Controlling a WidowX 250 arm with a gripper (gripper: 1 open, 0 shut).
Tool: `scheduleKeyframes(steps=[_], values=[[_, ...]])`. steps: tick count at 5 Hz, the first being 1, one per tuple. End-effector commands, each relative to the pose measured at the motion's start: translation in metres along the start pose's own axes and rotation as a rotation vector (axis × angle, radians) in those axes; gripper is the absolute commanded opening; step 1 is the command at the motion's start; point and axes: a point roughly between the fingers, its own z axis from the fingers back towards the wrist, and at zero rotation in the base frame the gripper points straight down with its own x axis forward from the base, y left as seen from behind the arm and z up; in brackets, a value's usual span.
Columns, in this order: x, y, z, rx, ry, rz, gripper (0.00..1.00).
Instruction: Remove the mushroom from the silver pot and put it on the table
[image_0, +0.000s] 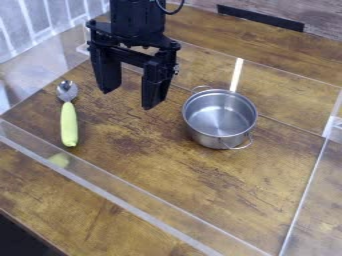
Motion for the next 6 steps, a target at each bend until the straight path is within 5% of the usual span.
scheduleKeyframes(steps=[1,2,3,6], values=[[-0.002,0.001,-0.015,-0.007,0.04,0.022,1.0],[-0.003,0.001,-0.028,-0.013,0.071,0.046,1.0],[0.003,-0.012,-0.026,-0.029,0.062,0.108,1.0],[0.006,-0.017,-0.026,-0.032,0.139,0.126,1.0]])
